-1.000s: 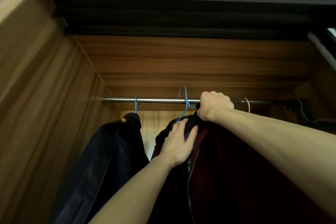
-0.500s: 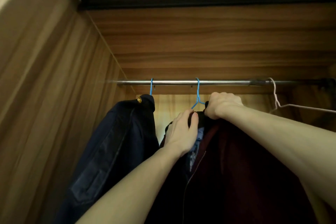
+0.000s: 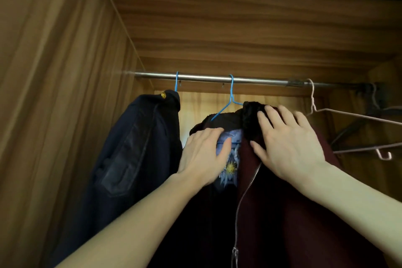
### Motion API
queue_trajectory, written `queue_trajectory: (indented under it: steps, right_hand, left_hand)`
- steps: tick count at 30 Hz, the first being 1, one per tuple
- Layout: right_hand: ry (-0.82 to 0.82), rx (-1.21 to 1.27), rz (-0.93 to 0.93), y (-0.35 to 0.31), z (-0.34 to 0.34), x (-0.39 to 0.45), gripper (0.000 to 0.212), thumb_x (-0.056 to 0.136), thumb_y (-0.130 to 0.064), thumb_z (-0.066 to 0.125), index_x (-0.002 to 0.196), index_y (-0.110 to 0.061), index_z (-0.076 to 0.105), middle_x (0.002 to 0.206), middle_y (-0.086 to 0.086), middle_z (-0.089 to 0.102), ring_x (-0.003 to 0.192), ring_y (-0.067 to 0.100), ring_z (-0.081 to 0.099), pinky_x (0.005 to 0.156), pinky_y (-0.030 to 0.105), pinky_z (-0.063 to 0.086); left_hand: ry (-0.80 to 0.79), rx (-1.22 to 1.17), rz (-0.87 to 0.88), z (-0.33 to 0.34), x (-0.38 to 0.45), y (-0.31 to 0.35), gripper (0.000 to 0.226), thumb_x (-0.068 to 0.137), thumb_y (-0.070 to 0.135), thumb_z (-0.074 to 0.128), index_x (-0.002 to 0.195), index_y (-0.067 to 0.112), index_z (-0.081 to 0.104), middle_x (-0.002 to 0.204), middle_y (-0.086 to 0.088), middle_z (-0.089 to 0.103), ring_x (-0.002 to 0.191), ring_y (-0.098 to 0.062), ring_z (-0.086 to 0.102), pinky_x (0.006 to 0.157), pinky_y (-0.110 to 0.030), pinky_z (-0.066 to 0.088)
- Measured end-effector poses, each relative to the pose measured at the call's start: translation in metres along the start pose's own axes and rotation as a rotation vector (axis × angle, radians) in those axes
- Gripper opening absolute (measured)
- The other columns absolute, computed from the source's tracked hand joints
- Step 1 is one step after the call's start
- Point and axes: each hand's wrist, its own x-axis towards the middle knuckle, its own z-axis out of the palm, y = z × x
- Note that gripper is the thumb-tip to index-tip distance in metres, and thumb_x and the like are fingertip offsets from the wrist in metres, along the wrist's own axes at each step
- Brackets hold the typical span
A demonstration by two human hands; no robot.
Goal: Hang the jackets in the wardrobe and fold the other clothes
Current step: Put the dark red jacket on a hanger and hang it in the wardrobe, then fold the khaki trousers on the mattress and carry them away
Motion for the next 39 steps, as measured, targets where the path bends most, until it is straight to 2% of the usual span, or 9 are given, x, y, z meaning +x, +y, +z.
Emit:
queue_trajectory:
  steps: [3,7,10,14,20,24,30,35,39]
  right_hand:
    - [0.037,0.115,-0.004,0.01,-0.005,-0.044,0.074,0.101,-0.056,0.045,0.159,-0.009,0.04,0.165,0.012,0.039,0.156,0.033,0.029,0.124,0.05,0.029]
    - [0.043,0.233,0.041,0.017,-0.003,-0.118,0.069,0.101,-0.052,0.05,0.155,-0.008,0.047,0.162,0.014,0.044,0.153,0.034,0.036,0.122,0.05,0.035]
    - [0.018,0.291,0.084,0.022,-0.002,-0.176,0.062,0.106,-0.048,0.048,0.154,-0.008,0.049,0.157,0.015,0.049,0.151,0.034,0.04,0.12,0.051,0.037]
    - [-0.058,0.359,0.141,0.03,-0.006,-0.252,0.069,0.105,-0.055,0.036,0.155,-0.009,0.047,0.156,0.013,0.052,0.151,0.032,0.04,0.121,0.05,0.036]
    - [-0.098,0.488,0.186,0.039,-0.019,-0.338,0.067,0.105,-0.054,0.045,0.153,-0.008,0.05,0.153,0.013,0.055,0.147,0.03,0.046,0.115,0.046,0.043]
    - [-0.158,0.517,0.225,0.043,-0.038,-0.387,0.067,0.105,-0.055,0.047,0.152,-0.008,0.051,0.153,0.011,0.055,0.148,0.03,0.044,0.119,0.049,0.039]
    - [-0.261,0.542,0.246,0.049,-0.068,-0.444,0.061,0.104,-0.046,0.059,0.152,-0.009,0.052,0.157,0.006,0.051,0.153,0.024,0.038,0.126,0.047,0.028]
    - [-0.393,0.428,0.31,0.061,-0.091,-0.493,0.065,0.104,-0.054,0.05,0.158,-0.018,0.043,0.163,-0.001,0.043,0.157,0.017,0.028,0.13,0.043,0.019]
    - [-0.463,0.292,0.491,0.077,-0.115,-0.538,0.067,0.104,-0.06,0.045,0.16,-0.023,0.039,0.165,-0.004,0.04,0.158,0.014,0.025,0.13,0.04,0.015]
  left_hand:
    - [0.002,0.106,0.116,-0.016,-0.035,0.014,0.05,0.107,0.048,0.042,0.143,0.018,0.059,0.141,0.005,0.062,0.135,-0.015,0.051,0.116,-0.029,0.029]
    - [-0.022,0.194,0.22,-0.031,-0.097,0.046,0.056,0.105,0.048,0.038,0.142,0.013,0.06,0.142,0.0,0.063,0.138,-0.019,0.052,0.119,-0.037,0.034]
    - [-0.059,0.207,0.188,-0.038,-0.144,0.073,0.057,0.105,0.048,0.04,0.144,0.01,0.059,0.144,-0.005,0.062,0.14,-0.023,0.052,0.119,-0.041,0.036]
    - [-0.108,0.199,0.109,-0.046,-0.204,0.106,0.057,0.106,0.047,0.042,0.146,0.009,0.057,0.144,-0.007,0.062,0.141,-0.024,0.052,0.12,-0.044,0.037]
    - [-0.182,0.184,0.008,-0.06,-0.29,0.138,0.058,0.106,0.047,0.042,0.146,0.008,0.055,0.144,-0.008,0.062,0.143,-0.025,0.049,0.124,-0.045,0.031]
    - [-0.185,0.094,0.011,-0.068,-0.345,0.152,0.056,0.107,0.046,0.042,0.147,0.008,0.054,0.146,-0.007,0.059,0.146,-0.025,0.046,0.125,-0.048,0.028]
    - [-0.236,-0.095,0.111,-0.056,-0.4,0.173,0.055,0.105,0.04,0.049,0.149,0.006,0.053,0.152,-0.009,0.055,0.149,-0.026,0.044,0.126,-0.05,0.027]
    - [-0.278,-0.354,0.128,-0.03,-0.426,0.204,0.056,0.105,0.04,0.046,0.15,0.007,0.052,0.154,-0.007,0.054,0.15,-0.025,0.042,0.122,-0.055,0.031]
    - [-0.322,-0.585,0.172,0.003,-0.448,0.237,0.056,0.104,0.039,0.049,0.145,0.003,0.056,0.151,-0.009,0.056,0.145,-0.029,0.048,0.118,-0.056,0.035]
